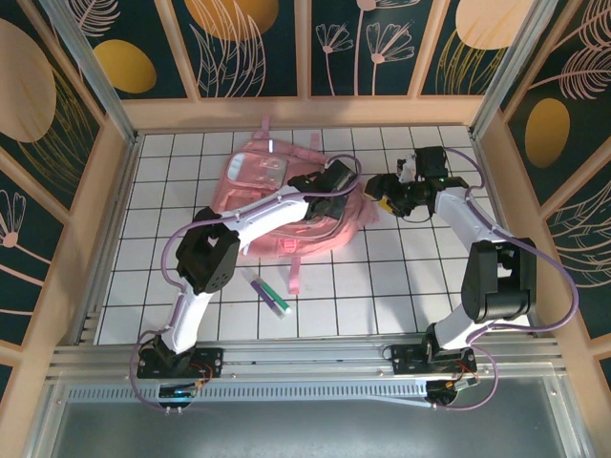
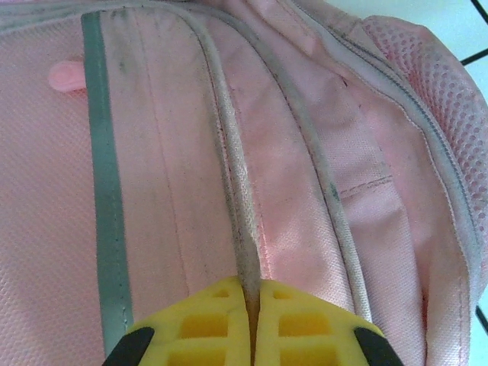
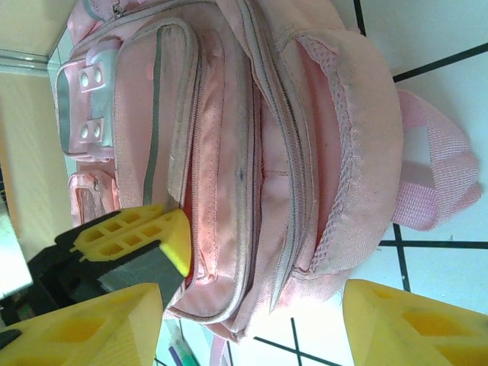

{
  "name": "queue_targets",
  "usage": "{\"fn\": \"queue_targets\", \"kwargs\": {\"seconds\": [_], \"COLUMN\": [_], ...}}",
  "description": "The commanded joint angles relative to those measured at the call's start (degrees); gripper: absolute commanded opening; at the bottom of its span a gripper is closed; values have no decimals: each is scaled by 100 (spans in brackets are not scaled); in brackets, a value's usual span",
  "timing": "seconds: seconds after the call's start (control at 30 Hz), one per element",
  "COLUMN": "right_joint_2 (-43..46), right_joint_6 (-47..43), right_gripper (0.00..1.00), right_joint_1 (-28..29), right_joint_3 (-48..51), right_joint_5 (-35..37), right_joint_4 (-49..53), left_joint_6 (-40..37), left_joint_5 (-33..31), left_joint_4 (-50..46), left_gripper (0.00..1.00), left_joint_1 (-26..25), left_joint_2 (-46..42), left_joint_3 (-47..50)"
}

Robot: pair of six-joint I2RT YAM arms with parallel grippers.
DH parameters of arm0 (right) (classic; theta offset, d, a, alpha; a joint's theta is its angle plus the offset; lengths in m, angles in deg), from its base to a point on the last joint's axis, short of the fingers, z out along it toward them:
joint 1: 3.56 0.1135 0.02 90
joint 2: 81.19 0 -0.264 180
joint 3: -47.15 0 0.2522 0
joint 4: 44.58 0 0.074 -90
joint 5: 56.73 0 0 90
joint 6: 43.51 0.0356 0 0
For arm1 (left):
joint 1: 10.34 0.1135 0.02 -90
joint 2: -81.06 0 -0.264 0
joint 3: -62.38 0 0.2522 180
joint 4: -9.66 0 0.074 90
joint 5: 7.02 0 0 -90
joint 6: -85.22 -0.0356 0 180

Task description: Pack the student bag

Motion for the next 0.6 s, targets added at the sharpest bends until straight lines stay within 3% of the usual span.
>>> {"fn": "queue_targets", "kwargs": {"seconds": [0.0, 0.17, 0.3, 0.4, 0.57], "right_joint_2": [29, -166, -437, -701, -1141], "right_joint_6": [-108, -41, 227, 454, 810], "right_gripper": [64, 64, 55, 54, 67], "right_joint_1": [150, 491, 806, 1070, 1522], "right_joint_3": [2, -75, -194, -331, -621], "right_joint_5": [-1, -70, -179, -81, 373], "right_joint_4": [55, -44, -334, -663, -1119], "left_joint_6": [-86, -370, -776, -990, -1104], "left_joint_5": [-64, -241, -378, -427, 19], "left_joint_4": [-110, 2, 361, 588, 1141], "left_gripper": [0, 0, 0, 0, 0], "left_joint_1": [84, 105, 119, 171, 302], "left_joint_2": [-474, -905, -1329, -1592, -1956], "left_joint_3": [126, 357, 780, 1102, 1662]}}
